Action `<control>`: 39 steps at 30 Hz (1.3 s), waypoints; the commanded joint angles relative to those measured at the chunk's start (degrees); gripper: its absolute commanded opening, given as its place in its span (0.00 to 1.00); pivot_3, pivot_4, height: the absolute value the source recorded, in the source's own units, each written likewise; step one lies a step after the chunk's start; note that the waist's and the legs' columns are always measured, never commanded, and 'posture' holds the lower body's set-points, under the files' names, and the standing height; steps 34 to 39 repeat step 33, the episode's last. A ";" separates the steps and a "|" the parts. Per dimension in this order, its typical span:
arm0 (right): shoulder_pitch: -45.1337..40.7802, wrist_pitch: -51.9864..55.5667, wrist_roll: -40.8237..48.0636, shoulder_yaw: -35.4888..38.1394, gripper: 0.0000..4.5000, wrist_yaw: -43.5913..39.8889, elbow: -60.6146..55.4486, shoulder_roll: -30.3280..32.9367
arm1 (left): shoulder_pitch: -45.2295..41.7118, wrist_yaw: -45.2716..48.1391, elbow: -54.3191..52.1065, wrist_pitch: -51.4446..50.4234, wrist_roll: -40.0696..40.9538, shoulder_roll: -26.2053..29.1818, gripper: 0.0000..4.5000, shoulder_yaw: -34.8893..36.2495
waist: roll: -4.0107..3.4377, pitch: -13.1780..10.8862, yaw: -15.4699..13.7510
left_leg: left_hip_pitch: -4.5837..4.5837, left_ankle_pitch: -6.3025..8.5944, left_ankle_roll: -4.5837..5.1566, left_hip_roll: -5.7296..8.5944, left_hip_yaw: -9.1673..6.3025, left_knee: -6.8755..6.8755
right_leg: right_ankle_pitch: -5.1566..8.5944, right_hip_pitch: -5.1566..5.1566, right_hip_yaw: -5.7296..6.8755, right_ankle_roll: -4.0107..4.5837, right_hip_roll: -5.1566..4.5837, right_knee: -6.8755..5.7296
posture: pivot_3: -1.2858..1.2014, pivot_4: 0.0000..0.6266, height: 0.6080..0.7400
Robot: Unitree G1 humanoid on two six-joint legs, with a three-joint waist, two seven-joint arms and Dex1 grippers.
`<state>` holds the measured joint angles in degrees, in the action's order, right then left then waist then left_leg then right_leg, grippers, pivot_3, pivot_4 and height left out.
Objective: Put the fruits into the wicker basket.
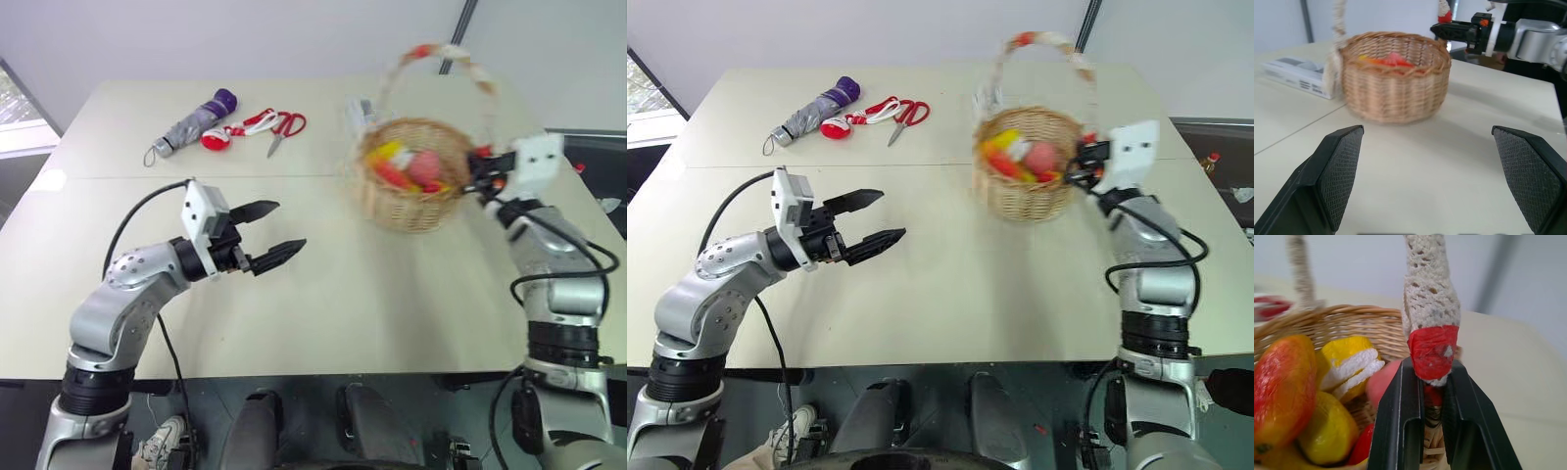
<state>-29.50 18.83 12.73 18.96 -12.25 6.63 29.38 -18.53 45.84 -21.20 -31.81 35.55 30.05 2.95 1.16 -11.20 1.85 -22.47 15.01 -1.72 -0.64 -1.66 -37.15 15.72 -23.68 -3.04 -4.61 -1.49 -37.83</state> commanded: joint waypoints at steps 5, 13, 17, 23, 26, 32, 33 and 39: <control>-4.69 -7.35 -0.59 2.33 0.23 0.80 9.77 2.08 | -1.75 -0.55 1.18 2.67 -1.32 -1.41 1.00 -0.48 | -0.02 0.00 0.79 | 0.09 0.00 0.00 -0.08 -0.01 0.01 | 0.00 0.01 -0.04 0.01 0.14 -0.08 | 0.52 0.24 1.00; 1.98 -3.74 1.94 5.18 0.75 -1.99 -1.01 5.37 | 0.48 -2.99 2.00 3.19 -2.49 -0.25 1.00 1.99 | -0.05 -0.01 0.39 | 0.02 0.00 0.00 -0.10 -0.06 0.02 | 0.01 0.01 -0.04 0.00 0.04 -0.07 | 0.52 0.24 1.00; 11.49 -1.94 6.24 7.08 0.75 -9.88 -9.44 8.15 | 2.98 -5.44 5.10 4.73 -5.20 1.51 1.00 5.47 | -0.06 0.00 0.30 | 0.05 0.00 0.00 -0.11 -0.08 0.01 | 0.01 0.07 -0.03 -0.01 0.04 -0.03 | 0.52 0.24 1.00; 24.29 1.18 11.89 0.99 0.75 -23.93 -22.34 10.90 | 9.64 -7.42 8.64 7.60 -7.27 3.17 1.00 10.94 | -0.10 0.00 0.81 | 0.17 0.01 0.02 -0.23 -0.07 0.05 | 0.03 0.10 -0.05 -0.01 0.06 -0.02 | 0.52 0.24 1.00; 24.58 1.52 12.32 -2.96 0.75 -26.57 -23.83 9.81 | 10.77 -8.70 9.03 8.39 -7.32 2.36 1.00 12.21 | -0.09 0.00 0.60 | 0.18 0.00 0.01 -0.24 -0.06 -0.02 | 0.02 0.14 -0.03 -0.01 0.11 -0.02 | 0.52 0.24 1.00; 19.93 -1.45 8.73 -8.77 0.75 -27.58 -17.72 7.74 | 14.13 -10.26 8.75 9.49 -7.56 1.41 1.00 13.62 | -0.06 0.01 0.47 | 0.16 0.01 0.01 -0.20 -0.07 0.00 | 0.03 0.19 0.00 -0.02 0.02 0.05 | 0.52 0.24 1.00; 19.14 -1.85 8.42 -9.29 0.75 -27.84 -16.67 7.52 | 14.60 -10.27 8.63 9.75 -7.45 1.31 1.00 13.78 | -0.06 0.01 0.47 | 0.16 0.01 0.01 -0.19 -0.07 0.01 | 0.02 0.19 0.00 -0.02 0.01 0.05 | 0.52 0.24 1.00; 19.14 -1.85 8.42 -9.29 0.75 -27.84 -16.67 7.52 | 14.60 -10.27 8.63 9.75 -7.45 1.31 1.00 13.78 | -0.06 0.01 0.47 | 0.16 0.01 0.01 -0.19 -0.07 0.01 | 0.02 0.19 0.00 -0.02 0.01 0.05 | 0.52 0.24 1.00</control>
